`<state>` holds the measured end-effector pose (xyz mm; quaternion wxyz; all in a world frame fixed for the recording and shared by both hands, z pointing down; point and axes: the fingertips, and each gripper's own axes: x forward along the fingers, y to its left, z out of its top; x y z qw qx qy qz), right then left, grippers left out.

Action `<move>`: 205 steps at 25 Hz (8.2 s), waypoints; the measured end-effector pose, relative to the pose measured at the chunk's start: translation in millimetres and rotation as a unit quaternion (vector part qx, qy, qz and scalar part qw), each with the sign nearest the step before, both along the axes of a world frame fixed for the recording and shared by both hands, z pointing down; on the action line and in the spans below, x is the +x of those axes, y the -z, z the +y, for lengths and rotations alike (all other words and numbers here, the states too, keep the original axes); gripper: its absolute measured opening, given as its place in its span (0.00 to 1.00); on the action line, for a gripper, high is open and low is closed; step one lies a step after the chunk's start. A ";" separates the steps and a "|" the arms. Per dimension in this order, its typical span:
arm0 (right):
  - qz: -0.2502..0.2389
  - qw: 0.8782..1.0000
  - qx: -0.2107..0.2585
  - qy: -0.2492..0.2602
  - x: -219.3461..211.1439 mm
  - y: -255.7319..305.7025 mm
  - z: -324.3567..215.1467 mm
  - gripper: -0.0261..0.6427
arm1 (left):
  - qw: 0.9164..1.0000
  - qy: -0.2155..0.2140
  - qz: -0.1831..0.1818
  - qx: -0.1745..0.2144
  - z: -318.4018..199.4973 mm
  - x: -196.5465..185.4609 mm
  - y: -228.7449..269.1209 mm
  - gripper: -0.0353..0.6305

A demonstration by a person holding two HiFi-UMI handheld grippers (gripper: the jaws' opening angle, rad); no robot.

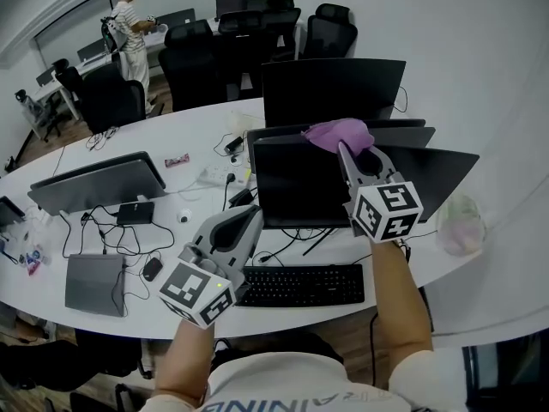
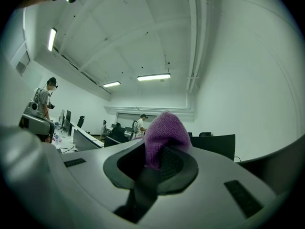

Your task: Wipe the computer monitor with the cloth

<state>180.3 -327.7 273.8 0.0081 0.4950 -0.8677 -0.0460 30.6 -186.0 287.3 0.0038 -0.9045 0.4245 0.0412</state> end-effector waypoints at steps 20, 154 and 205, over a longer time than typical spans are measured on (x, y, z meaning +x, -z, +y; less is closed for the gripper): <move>0.003 0.999 0.015 -0.045 140.7 -2.0 -4.4 0.14 | 1.000 -0.029 -0.010 -0.001 -9.5 113.3 -7.8 0.07; -0.128 0.915 -0.317 -0.216 453.8 -381.4 3.9 0.14 | 0.989 -0.126 -0.046 -0.067 -33.3 227.2 -72.7 0.07; -0.019 0.939 -0.343 0.017 124.5 -399.7 20.9 0.14 | 0.996 0.046 0.005 -0.082 12.1 32.1 -66.6 0.07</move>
